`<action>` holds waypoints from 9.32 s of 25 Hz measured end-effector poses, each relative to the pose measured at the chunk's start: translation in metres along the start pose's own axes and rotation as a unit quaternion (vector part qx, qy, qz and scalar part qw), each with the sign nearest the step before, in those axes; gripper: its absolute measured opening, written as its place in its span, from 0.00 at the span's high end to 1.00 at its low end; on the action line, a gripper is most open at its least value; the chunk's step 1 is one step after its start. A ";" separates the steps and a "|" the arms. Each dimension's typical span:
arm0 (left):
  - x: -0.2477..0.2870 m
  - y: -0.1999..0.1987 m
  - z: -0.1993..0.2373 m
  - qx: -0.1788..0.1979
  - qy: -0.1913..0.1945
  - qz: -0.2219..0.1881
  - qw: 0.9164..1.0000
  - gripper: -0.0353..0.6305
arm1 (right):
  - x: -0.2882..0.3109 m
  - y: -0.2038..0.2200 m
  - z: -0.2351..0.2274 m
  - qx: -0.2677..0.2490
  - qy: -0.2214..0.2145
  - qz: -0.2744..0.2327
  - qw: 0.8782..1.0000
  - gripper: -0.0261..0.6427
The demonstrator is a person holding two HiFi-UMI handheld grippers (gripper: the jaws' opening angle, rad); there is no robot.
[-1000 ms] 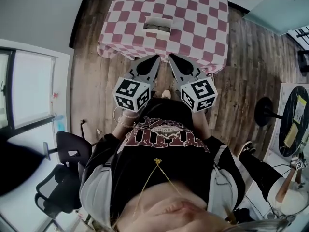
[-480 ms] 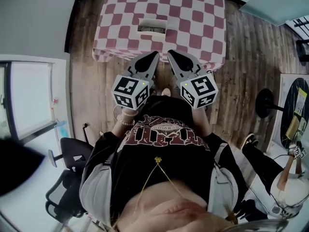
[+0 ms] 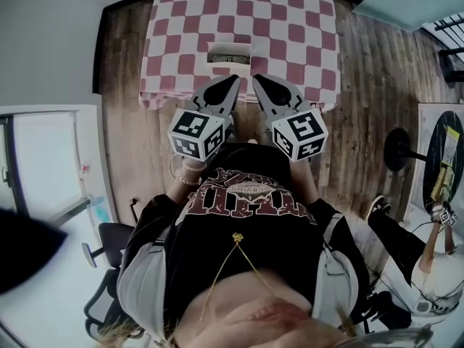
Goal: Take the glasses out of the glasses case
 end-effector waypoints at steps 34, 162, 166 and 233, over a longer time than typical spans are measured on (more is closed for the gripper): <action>0.072 -0.019 0.112 -0.022 0.054 0.046 0.997 0.94 | 0.097 -0.030 -0.064 0.014 0.048 0.019 0.999 0.93; 0.175 0.134 0.156 0.433 0.171 0.486 0.739 0.87 | 0.076 0.045 -0.126 0.107 0.134 0.089 0.981 0.93; 0.177 0.135 0.154 0.446 0.180 0.508 0.715 0.87 | 0.071 0.046 -0.128 0.112 0.138 0.084 0.980 0.93; 0.187 0.131 0.154 0.458 0.138 0.566 0.671 0.91 | 0.057 0.053 -0.131 0.117 0.138 0.077 0.981 0.93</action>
Point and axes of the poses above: the fingertips, and each gripper's own axes: x forward along the fingers, z to its left, y out of its underside, the point moved 6 cm from there along -x, backward along the fingers, and after that the axes turned 1 degree about z, right-handed, at the moved point
